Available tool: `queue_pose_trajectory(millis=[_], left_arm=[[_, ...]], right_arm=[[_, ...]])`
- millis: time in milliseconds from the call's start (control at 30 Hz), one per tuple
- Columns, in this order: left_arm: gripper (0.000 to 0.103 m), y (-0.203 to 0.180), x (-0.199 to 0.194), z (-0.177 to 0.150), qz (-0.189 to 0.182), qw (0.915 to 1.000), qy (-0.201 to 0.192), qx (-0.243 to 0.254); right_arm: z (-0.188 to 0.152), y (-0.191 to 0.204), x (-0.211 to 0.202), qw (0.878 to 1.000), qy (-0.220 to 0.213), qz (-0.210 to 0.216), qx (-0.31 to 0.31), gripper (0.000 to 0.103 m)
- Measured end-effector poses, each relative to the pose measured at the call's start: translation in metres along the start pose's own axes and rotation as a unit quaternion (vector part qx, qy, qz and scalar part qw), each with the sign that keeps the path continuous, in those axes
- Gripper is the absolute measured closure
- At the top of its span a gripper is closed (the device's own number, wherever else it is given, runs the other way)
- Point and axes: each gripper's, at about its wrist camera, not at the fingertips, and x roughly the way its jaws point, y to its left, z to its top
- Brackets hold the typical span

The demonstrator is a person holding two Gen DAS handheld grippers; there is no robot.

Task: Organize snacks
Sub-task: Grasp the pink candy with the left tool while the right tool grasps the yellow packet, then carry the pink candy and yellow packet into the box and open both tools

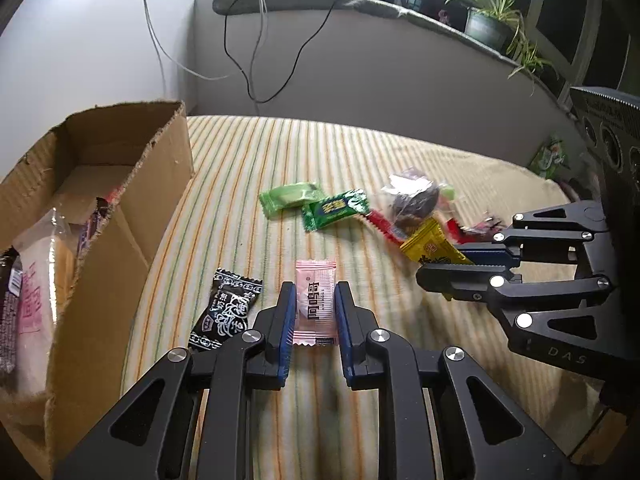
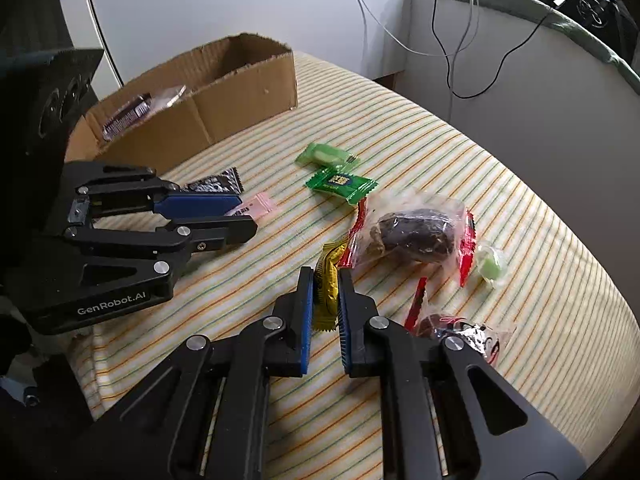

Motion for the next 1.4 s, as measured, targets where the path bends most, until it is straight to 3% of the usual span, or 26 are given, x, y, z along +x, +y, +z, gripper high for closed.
queue_pose_trajectory(millis=[233,633,967,1400], left_arm=[[0.085,0.004,-0.025,0.003,-0.003,0.9995,-0.032,-0.007],[0.085,0.051,-0.084,0.003,0.036,0.9941,-0.092,-0.044],[0.085,0.104,-0.116,-0.009,0.079,0.9865,-0.112,-0.090],[0.085,0.143,-0.127,-0.026,0.106,0.9799,-0.116,-0.123]], right_arm=[[0.005,0.012,-0.027,1.000,-0.026,-0.004,-0.010,0.092],[0.052,0.034,-0.043,0.997,-0.070,0.002,-0.020,0.092],[0.098,0.071,-0.027,0.996,-0.080,0.012,-0.048,0.092],[0.134,0.116,0.013,0.994,-0.063,0.028,-0.079,0.092]])
